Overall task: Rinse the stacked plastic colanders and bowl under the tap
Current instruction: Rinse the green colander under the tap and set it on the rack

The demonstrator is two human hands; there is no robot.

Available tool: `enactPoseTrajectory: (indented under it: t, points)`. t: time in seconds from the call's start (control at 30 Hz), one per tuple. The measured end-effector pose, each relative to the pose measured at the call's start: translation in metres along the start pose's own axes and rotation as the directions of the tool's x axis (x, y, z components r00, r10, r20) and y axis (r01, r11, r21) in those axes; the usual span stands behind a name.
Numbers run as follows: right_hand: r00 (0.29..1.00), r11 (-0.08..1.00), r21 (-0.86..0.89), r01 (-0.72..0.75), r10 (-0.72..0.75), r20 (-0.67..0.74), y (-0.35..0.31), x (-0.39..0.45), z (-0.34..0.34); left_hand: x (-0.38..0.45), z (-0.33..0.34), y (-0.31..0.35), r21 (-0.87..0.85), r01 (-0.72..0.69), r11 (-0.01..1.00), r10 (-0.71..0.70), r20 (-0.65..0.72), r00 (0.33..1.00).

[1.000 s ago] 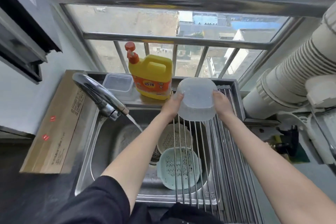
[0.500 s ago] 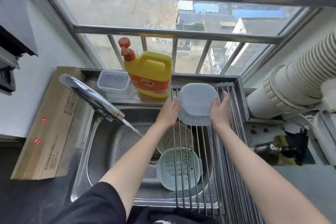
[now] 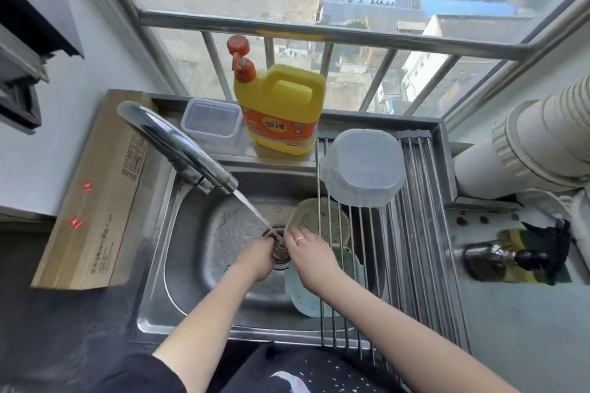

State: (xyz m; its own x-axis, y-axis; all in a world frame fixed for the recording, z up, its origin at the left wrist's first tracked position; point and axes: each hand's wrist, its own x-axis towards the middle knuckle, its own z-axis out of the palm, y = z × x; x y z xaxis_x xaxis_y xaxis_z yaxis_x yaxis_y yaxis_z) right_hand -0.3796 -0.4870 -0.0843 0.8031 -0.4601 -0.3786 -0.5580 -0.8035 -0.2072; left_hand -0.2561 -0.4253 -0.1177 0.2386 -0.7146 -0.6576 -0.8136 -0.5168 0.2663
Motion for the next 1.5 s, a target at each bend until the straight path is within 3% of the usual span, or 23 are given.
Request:
enactPoseTrajectory:
  t: [0.1, 0.2, 0.4, 0.57, 0.63, 0.83, 0.93, 1.03, 1.1, 1.17, 1.3, 1.4, 1.5]
  points:
    - [0.993, 0.955, -0.292, -0.039, 0.070, 0.096, -0.008, 0.020, 0.013, 0.006, -0.003, -0.008, -0.092, 0.041, 0.995, -0.035, 0.069, 0.997]
    - [0.951, 0.854, -0.518, 0.038, 0.128, 0.281, -0.010, 0.028, 0.023, 0.007, -0.008, -0.007, -0.160, 0.036, 0.986, -0.010, 0.159, 0.987]
    - [0.915, 0.784, -0.611, 0.114, 0.156, 0.371, -0.013, 0.039, 0.024, 0.000, -0.005, -0.002, -0.343, 0.071, 0.937, 0.045, 0.318, 0.947]
    - [0.915, 0.861, -0.505, 0.049, 0.164, 0.368, -0.024, 0.038, 0.011, -0.004, 0.002, -0.006, -0.400, 0.184, 0.898, 0.041, 0.493, 0.869]
    - [0.914, 0.902, -0.431, 0.007, 0.170, 0.369, -0.031, 0.037, 0.005, -0.008, 0.005, -0.007, -0.441, 0.230, 0.867, 0.020, 0.493, 0.870]
    - [0.973, 0.977, -0.212, 0.009, 0.040, 0.226, -0.059, 0.037, -0.024, -0.027, 0.009, -0.042, -0.387, 0.208, 0.899, -0.169, 0.133, 0.977]
    - [0.996, 0.999, -0.036, 0.012, -0.009, 0.087, -0.062, 0.033, -0.042, -0.038, -0.006, -0.060, -0.552, 0.216, 0.805, -0.210, 0.075, 0.975]
    - [0.991, 0.976, 0.215, -0.027, 0.054, -0.121, -0.043, 0.026, -0.053, -0.049, -0.026, -0.063, -0.818, 0.248, 0.520, -0.253, 0.129, 0.959]
    - [0.972, 0.881, 0.468, -0.069, 0.164, -0.166, -0.026, 0.018, -0.058, -0.055, -0.039, -0.061, -0.909, 0.290, 0.298, -0.256, 0.216, 0.942]
    - [0.956, 0.726, 0.681, -0.091, 0.256, -0.145, -0.016, 0.012, -0.065, -0.059, -0.051, -0.056, -0.942, 0.273, 0.194, -0.200, 0.234, 0.951]
    - [0.909, 0.501, 0.860, -0.092, 0.396, -0.133, -0.010, -0.001, -0.092, -0.071, -0.069, -0.052, -0.963, 0.237, 0.129, -0.056, 0.231, 0.971]
    - [0.962, 0.286, 0.953, -0.101, 0.272, 0.021, -0.006, -0.011, -0.107, -0.084, -0.080, -0.057, -0.973, 0.217, 0.081, 0.050, 0.221, 0.974]
    - [0.964, 0.080, 0.969, -0.232, 0.154, 0.218, -0.010, -0.012, -0.116, -0.095, -0.089, -0.058, -0.975, 0.205, 0.082, 0.074, 0.211, 0.975]
